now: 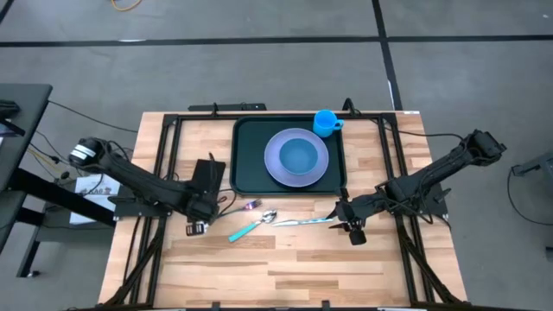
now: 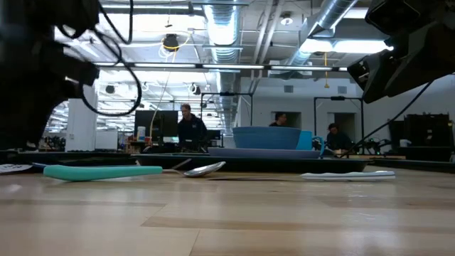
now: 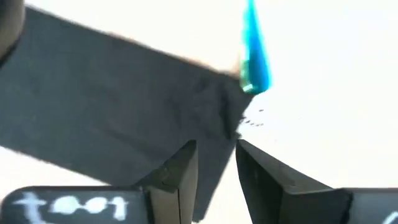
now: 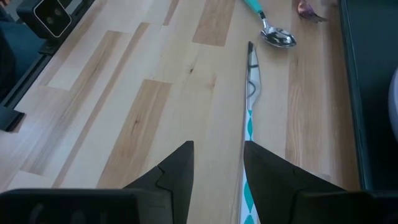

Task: Set up tray
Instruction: Put the napkin to the left side of the purple plate and blue bowl on the black serving tray

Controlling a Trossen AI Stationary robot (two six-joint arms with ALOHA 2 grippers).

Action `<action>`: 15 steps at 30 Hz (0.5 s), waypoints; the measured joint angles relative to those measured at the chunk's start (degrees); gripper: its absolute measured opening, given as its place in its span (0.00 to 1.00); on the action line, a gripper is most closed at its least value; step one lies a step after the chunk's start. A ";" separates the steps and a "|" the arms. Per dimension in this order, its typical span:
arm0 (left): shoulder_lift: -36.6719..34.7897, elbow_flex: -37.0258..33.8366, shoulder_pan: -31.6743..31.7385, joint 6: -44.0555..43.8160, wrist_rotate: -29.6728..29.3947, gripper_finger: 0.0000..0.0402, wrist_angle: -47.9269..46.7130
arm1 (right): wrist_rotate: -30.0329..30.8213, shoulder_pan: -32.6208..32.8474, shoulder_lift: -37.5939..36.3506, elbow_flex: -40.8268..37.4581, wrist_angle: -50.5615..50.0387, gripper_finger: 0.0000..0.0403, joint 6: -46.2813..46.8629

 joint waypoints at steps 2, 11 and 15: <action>-1.04 0.01 0.00 -0.10 1.48 0.25 0.32 | 0.04 0.00 0.00 0.00 0.00 0.33 0.00; -1.16 -2.08 0.00 -1.76 5.12 0.25 0.65 | 0.04 0.00 0.00 -0.02 0.00 0.33 0.00; -1.16 -2.35 0.00 -1.94 5.10 0.25 1.02 | 0.04 0.00 0.00 -0.02 0.00 0.33 0.01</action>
